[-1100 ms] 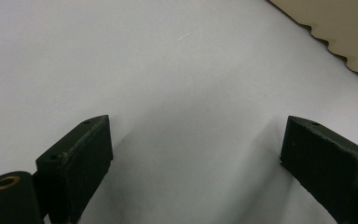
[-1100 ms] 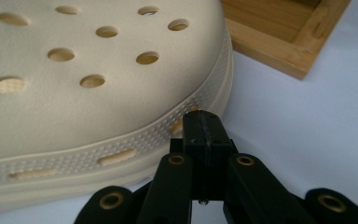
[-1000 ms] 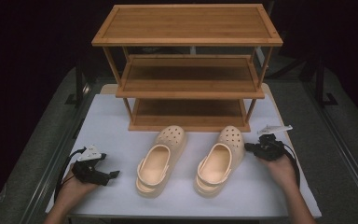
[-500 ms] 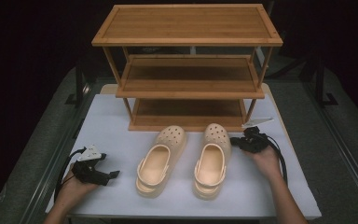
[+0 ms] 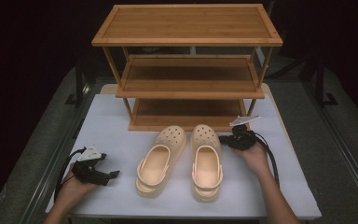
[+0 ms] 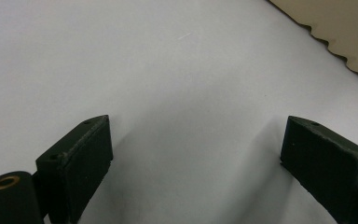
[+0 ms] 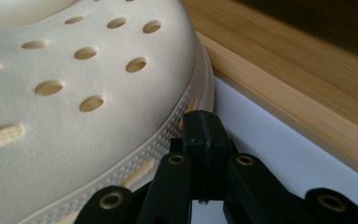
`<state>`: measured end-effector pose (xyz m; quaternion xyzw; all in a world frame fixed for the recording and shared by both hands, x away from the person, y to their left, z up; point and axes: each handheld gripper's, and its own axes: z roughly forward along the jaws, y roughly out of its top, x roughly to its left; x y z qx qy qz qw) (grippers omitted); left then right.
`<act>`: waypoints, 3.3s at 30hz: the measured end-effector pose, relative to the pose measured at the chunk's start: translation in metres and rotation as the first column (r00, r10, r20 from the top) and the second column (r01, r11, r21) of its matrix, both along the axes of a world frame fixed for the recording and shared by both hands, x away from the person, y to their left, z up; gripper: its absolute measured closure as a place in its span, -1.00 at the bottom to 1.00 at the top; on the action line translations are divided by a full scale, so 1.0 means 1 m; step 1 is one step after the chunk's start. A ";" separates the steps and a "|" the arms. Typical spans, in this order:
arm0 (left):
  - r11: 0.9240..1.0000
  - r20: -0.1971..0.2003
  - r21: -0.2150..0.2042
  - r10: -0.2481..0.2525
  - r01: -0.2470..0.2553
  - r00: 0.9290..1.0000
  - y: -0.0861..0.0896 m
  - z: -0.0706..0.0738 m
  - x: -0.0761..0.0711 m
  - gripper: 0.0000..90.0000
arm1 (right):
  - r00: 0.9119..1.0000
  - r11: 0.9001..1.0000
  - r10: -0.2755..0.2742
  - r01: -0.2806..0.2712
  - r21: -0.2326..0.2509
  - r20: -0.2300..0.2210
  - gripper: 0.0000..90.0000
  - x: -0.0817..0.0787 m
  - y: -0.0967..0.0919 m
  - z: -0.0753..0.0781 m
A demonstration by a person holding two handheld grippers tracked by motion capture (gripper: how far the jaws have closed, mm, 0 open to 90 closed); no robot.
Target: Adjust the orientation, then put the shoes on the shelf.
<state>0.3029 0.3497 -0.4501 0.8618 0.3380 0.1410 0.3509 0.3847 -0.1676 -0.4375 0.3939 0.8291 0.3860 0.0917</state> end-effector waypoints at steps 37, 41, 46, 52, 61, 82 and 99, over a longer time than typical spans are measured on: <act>1.000 0.006 0.002 0.000 0.000 1.000 0.000 0.000 0.000 -0.82 | 0.997 0.992 -0.058 0.052 0.113 0.046 0.00 -0.098 -0.034 0.033; 1.000 0.004 0.000 0.002 -0.002 1.000 0.000 0.000 0.000 -0.82 | 0.996 0.990 -0.042 0.030 0.140 0.078 0.00 -0.112 -0.028 0.039; 1.000 0.006 0.001 0.001 -0.001 1.000 0.000 0.000 -0.001 -0.81 | 0.997 0.986 -0.015 0.001 0.167 0.081 0.00 -0.112 -0.016 0.043; 0.999 0.000 -0.032 -0.003 0.003 1.000 -0.003 0.004 -0.001 -0.81 | 0.997 0.989 0.018 -0.029 0.146 0.075 0.00 -0.102 0.000 0.041; 0.989 0.040 -0.117 -0.083 0.087 0.996 -0.031 0.041 0.000 -0.81 | 0.997 0.991 0.039 -0.047 0.127 0.067 0.00 -0.090 0.013 0.039; 0.964 0.048 -0.125 -0.231 0.235 0.972 -0.121 0.065 0.038 -0.43 | 0.996 0.992 0.043 -0.052 0.114 0.081 -0.02 -0.079 0.026 0.038; 0.975 0.042 -0.060 -0.214 0.216 0.976 -0.126 0.060 0.037 0.45 | 0.997 0.996 0.016 -0.023 0.085 0.074 0.25 -0.077 0.023 0.032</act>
